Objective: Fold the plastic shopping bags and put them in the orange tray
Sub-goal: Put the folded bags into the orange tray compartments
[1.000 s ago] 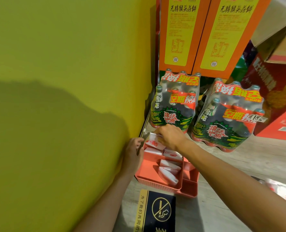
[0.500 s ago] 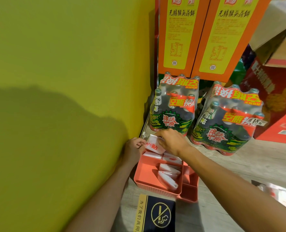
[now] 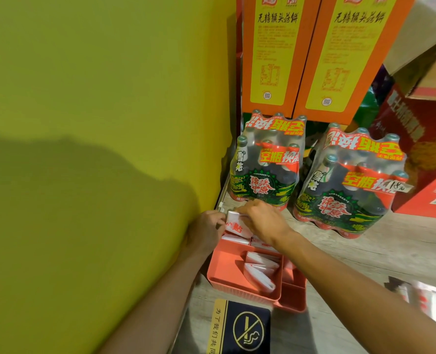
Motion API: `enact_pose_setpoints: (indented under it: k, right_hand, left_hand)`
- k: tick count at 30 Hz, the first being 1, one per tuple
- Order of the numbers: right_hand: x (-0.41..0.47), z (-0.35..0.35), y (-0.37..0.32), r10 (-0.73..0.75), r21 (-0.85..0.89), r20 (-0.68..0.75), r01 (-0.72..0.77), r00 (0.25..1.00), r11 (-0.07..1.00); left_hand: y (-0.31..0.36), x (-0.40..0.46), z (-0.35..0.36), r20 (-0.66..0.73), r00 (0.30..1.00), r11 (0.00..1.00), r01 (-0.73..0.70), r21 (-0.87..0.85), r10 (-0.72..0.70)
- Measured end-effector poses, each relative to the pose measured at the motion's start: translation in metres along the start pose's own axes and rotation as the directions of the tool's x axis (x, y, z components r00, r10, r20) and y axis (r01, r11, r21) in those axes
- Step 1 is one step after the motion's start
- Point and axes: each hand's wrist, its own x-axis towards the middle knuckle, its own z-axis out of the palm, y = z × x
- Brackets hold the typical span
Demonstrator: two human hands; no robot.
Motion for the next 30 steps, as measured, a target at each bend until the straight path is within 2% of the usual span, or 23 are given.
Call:
enact_pose_setpoints:
  k: [3, 5, 9, 11, 14, 18, 21, 25, 30]
  right_hand:
    - [0.000, 0.000, 0.001, -0.028, 0.020, -0.005, 0.028, 1.000, 0.999]
    - [-0.001, 0.000, -0.001, -0.040, 0.020, -0.005, 0.041, 0.999, 0.999]
    - [0.000, 0.006, -0.007, -0.032, 0.008, 0.048, 0.031, 0.998, 0.999]
    - [0.000, 0.012, -0.010, -0.005, -0.015, 0.086, 0.006, 0.996, 1.000]
    - [-0.002, 0.022, -0.012, 0.012, -0.020, 0.102, -0.010, 0.995, 1.000]
    - [-0.007, 0.028, -0.007, 0.024, 0.137, 0.087, -0.036, 0.996, 0.990]
    - [-0.019, 0.026, 0.002, 0.027, 0.203, -0.006, -0.026, 1.000, 0.979]
    - [-0.029, 0.025, 0.008, 0.102, 0.173, -0.064, -0.090, 0.993, 0.981]
    - [-0.021, 0.038, -0.004, 0.197, 0.093, -0.023, -0.194, 0.980, 0.977]
  left_hand:
    - [0.002, -0.004, 0.000, -0.076, 0.996, 0.999, -0.037, 0.022, 0.039]
    - [0.001, -0.007, 0.003, -0.105, 0.994, 0.996, -0.030, -0.083, 0.021]
    - [0.001, -0.013, 0.006, -0.052, 0.992, 0.962, 0.097, -0.254, -0.114]
    - [-0.001, -0.015, 0.006, -0.005, 0.993, 0.954, 0.112, -0.277, -0.118]
    - [-0.007, -0.017, 0.011, 0.038, 0.995, 0.976, 0.098, -0.194, -0.092]
    - [-0.007, -0.023, 0.011, 0.048, 0.996, 0.984, 0.086, -0.154, -0.080]
    - [-0.007, -0.016, 0.012, 0.017, 0.999, 0.995, 0.032, -0.094, -0.030]
    - [-0.003, -0.005, 0.012, 0.007, 1.000, 1.000, -0.015, 0.021, 0.015]
    - [0.001, 0.004, 0.010, 0.140, 0.990, 0.995, 0.002, 0.101, -0.016]
